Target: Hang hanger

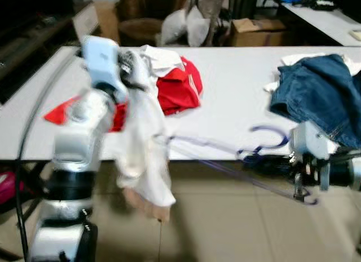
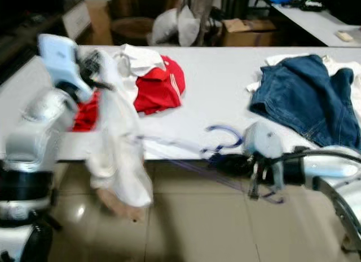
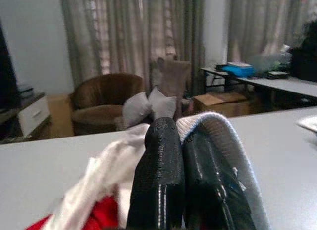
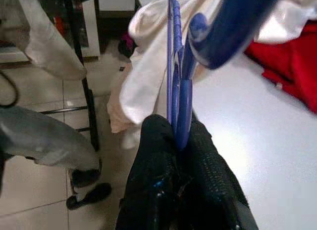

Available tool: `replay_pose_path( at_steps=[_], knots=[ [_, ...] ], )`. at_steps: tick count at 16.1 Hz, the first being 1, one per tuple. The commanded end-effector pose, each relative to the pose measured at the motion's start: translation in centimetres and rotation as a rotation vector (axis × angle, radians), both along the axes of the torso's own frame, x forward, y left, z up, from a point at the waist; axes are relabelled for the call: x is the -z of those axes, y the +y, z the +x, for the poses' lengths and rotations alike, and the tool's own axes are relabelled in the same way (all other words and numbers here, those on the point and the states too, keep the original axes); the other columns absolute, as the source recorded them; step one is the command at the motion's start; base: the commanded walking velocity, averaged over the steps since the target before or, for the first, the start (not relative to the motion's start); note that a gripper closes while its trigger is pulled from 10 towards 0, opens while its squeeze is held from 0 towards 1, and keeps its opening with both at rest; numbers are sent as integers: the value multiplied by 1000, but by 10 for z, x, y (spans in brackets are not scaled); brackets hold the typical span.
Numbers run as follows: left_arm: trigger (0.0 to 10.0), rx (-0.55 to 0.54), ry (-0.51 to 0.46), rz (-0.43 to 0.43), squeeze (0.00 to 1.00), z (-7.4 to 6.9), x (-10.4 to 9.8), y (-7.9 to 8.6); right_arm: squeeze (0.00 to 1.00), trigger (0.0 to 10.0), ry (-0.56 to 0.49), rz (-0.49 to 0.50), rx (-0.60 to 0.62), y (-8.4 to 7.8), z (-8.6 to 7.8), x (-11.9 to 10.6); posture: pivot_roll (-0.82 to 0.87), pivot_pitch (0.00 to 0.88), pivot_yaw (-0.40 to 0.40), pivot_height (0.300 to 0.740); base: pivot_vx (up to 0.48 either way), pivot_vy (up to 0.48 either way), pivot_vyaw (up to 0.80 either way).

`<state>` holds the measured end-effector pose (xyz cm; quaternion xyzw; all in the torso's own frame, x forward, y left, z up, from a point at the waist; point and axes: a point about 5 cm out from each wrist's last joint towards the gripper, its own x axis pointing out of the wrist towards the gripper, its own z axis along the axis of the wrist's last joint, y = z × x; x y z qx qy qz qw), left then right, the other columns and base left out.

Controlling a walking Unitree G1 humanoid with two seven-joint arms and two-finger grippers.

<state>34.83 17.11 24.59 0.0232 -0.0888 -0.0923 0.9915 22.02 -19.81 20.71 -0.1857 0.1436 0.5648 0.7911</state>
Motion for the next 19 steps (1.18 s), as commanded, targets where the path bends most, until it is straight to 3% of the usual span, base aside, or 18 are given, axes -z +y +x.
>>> replay_pose_path(
  at_steps=[1, 4, 7, 11, 14, 15, 17, 18, 19],
  knots=[
    [10000, 51, -53, 4, 0, 1, -15, -11, 0, 10000, -2, -5, -17, -1, 0, -5, -163, 0, 43, 740, 439, 0, 0],
    [10000, 84, -90, 28, 0, 6, -28, -14, 0, 10000, 26, -36, -88, 2, -1, -6, -159, 0, 40, 740, 436, 0, 0],
    [10000, 172, -161, -12, 0, 2, -55, -26, 0, 10000, 0, -35, -102, 9, 8, -8, -157, 0, 37, 740, 436, 0, 0],
    [10000, 436, -249, -65, 0, -22, -92, -52, 0, 10000, -63, -35, -116, 18, 23, -14, -154, 0, 28, 740, 92, 0, 0],
    [10000, 551, -349, -92, 0, -42, -114, -61, 0, 10000, -150, -49, -84, 23, 42, -20, -147, 0, 20, 740, 0, 0, 0],
    [10000, 593, -412, -166, 0, -52, -134, -59, 0, 10000, -301, -58, 31, 24, 73, -37, -143, 0, 15, 740, 0, 0, 0],
    [10000, 617, -475, -224, 0, -57, -147, -54, 0, 10000, -473, -23, 150, 25, 101, -65, -139, 0, 13, 740, 0, 0, 0],
    [10000, 596, -540, -273, 0, -61, -158, -47, 0, 10000, -706, 128, 341, 22, 127, -119, -130, 0, 10, 740, 0, 0, 0],
    [10000, 567, -579, -310, 0, -62, -165, -40, 0, 10000, -866, 292, 498, 13, 137, -163, -127, 0, 10, 740, 0, 0, 0]
  ],
)
